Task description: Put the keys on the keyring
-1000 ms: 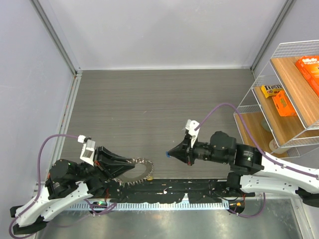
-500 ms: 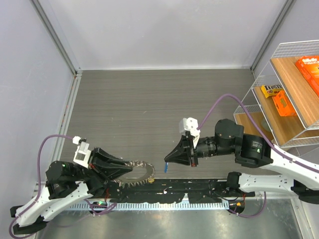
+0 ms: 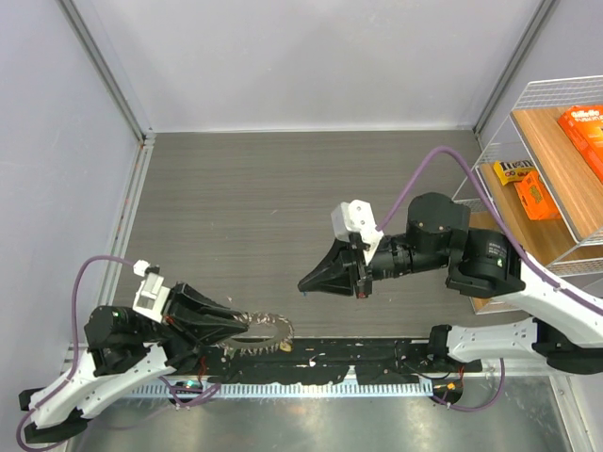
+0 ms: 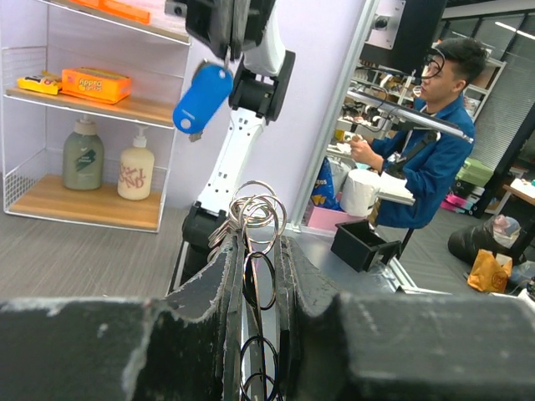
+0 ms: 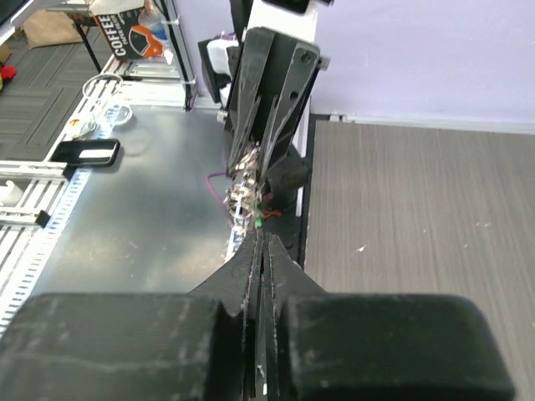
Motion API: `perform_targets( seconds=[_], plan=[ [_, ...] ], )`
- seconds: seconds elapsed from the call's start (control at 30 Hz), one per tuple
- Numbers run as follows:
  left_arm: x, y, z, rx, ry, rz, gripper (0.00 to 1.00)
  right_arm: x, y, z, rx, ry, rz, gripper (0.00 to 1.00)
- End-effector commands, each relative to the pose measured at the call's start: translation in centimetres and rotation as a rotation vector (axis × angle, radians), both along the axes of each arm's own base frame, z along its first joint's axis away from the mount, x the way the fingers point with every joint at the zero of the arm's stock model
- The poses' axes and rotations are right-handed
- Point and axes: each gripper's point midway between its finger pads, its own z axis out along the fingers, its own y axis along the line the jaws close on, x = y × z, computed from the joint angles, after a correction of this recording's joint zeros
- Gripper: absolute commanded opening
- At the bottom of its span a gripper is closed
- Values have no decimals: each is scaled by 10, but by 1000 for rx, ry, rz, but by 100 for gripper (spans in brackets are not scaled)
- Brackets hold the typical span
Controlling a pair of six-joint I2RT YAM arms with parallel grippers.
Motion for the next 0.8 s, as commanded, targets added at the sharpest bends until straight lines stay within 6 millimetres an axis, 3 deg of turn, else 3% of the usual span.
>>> perform_targets(
  seconds=[0.0, 0.13, 0.27, 0.5, 0.77],
  plan=[
    [-6, 1, 18, -58, -54, -29, 0, 9, 12, 20, 30, -92, -8, 6],
    [-5, -4, 15, -38, -63, -31, 0, 10, 28, 30, 55, -147, 35, 6],
    [-11, -6, 16, -28, -89, -68, 0, 9, 40, 28, 40, -179, 89, 6],
    [-19, -14, 15, 9, -116, -142, 0, 5, 59, 3, -36, -194, 184, 5],
    [-21, -13, 14, -4, -128, -144, 0, -6, 65, -17, -65, -179, 252, 6]
  ],
)
